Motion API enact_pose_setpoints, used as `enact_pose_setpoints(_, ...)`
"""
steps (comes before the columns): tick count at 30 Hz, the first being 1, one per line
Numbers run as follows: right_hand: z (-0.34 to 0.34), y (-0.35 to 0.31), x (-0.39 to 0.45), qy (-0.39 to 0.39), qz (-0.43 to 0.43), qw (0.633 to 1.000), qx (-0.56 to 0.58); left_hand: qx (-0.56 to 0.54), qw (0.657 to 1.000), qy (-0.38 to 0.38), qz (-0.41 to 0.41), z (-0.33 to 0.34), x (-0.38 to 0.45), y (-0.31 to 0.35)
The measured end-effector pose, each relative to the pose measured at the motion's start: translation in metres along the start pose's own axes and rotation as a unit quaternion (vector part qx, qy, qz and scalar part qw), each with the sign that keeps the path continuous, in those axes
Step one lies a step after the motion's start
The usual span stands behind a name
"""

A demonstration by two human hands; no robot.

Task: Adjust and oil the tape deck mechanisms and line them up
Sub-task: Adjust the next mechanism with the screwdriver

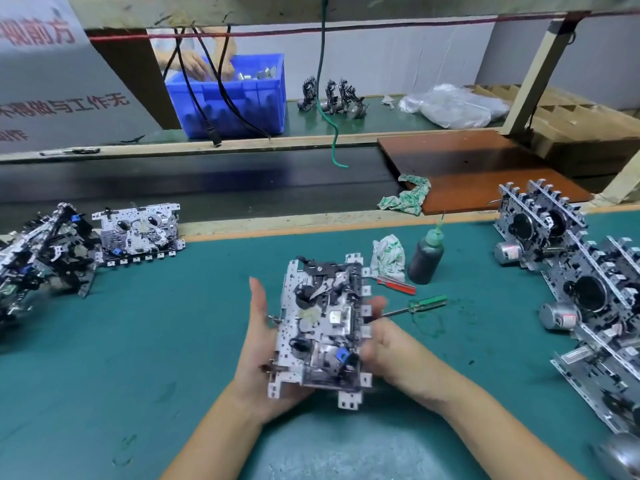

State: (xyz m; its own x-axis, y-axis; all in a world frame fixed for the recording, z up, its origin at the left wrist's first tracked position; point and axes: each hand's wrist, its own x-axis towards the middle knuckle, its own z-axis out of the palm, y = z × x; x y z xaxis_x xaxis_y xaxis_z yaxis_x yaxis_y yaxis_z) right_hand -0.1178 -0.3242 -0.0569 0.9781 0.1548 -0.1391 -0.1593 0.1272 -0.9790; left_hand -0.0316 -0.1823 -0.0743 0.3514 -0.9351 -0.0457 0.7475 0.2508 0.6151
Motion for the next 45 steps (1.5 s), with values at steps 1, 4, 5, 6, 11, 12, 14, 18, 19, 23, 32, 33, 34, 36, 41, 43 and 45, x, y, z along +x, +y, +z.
enact_pose_setpoints(1,-0.003,0.001,0.0,0.07,-0.047,0.992,-0.092,-0.002,1.0,0.002,0.008,-0.002,0.0,0.001)
enact_pose_setpoints(4,-0.03,0.004,-0.002,0.29,-0.17,0.869,-0.363,-0.019,0.998,0.036,0.044,-0.015,0.0,0.005)
enact_pose_setpoints(5,-0.04,0.002,-0.002,0.315,-0.178,0.81,-0.462,-0.02,0.997,0.054,0.055,-0.018,0.001,0.006)
enact_pose_setpoints(6,-0.049,0.004,-0.002,0.299,-0.16,0.775,-0.534,-0.017,0.995,0.072,0.063,-0.02,0.002,0.006)
enact_pose_setpoints(11,-0.068,0.017,0.005,0.176,-0.053,0.726,-0.663,-0.017,0.994,0.099,0.034,-0.021,0.005,0.003)
enact_pose_setpoints(12,-0.069,0.017,0.006,0.18,-0.049,0.724,-0.664,-0.017,0.994,0.1,0.026,-0.021,0.004,0.003)
enact_pose_setpoints(14,-0.069,0.012,0.004,0.199,-0.044,0.766,-0.61,-0.025,0.995,0.099,0.02,-0.021,0.004,0.003)
enact_pose_setpoints(18,-0.057,0.004,-0.001,0.201,-0.069,0.902,-0.377,-0.037,0.991,0.126,-0.011,-0.02,0.004,0.002)
enact_pose_setpoints(19,-0.051,0.003,-0.001,0.192,-0.068,0.924,-0.324,-0.039,0.99,0.136,-0.019,-0.021,0.004,0.002)
enact_pose_setpoints(23,-0.032,0.003,0.003,0.107,0.015,0.979,-0.173,-0.039,0.986,0.157,-0.027,-0.024,0.005,0.001)
enact_pose_setpoints(32,-0.022,0.003,0.001,0.025,0.132,0.977,-0.164,-0.008,0.985,0.164,-0.043,-0.029,0.009,-0.003)
enact_pose_setpoints(33,-0.022,0.002,0.001,0.023,0.135,0.977,-0.162,-0.007,0.986,0.163,-0.041,-0.029,0.009,-0.003)
enact_pose_setpoints(34,-0.022,0.001,0.0,0.023,0.136,0.977,-0.164,-0.005,0.986,0.163,-0.038,-0.029,0.009,-0.003)
enact_pose_setpoints(36,-0.022,0.0,0.0,0.027,0.136,0.975,-0.177,0.002,0.986,0.163,-0.035,-0.028,0.009,-0.004)
enact_pose_setpoints(41,-0.021,0.0,0.001,0.039,0.151,0.968,-0.199,0.0,0.985,0.166,-0.036,-0.027,0.011,-0.005)
enact_pose_setpoints(43,-0.022,0.0,0.001,0.034,0.161,0.965,-0.202,-0.006,0.985,0.168,-0.035,-0.027,0.011,-0.006)
enact_pose_setpoints(45,-0.023,0.0,0.001,0.025,0.165,0.965,-0.204,-0.002,0.984,0.175,-0.034,-0.027,0.012,-0.006)
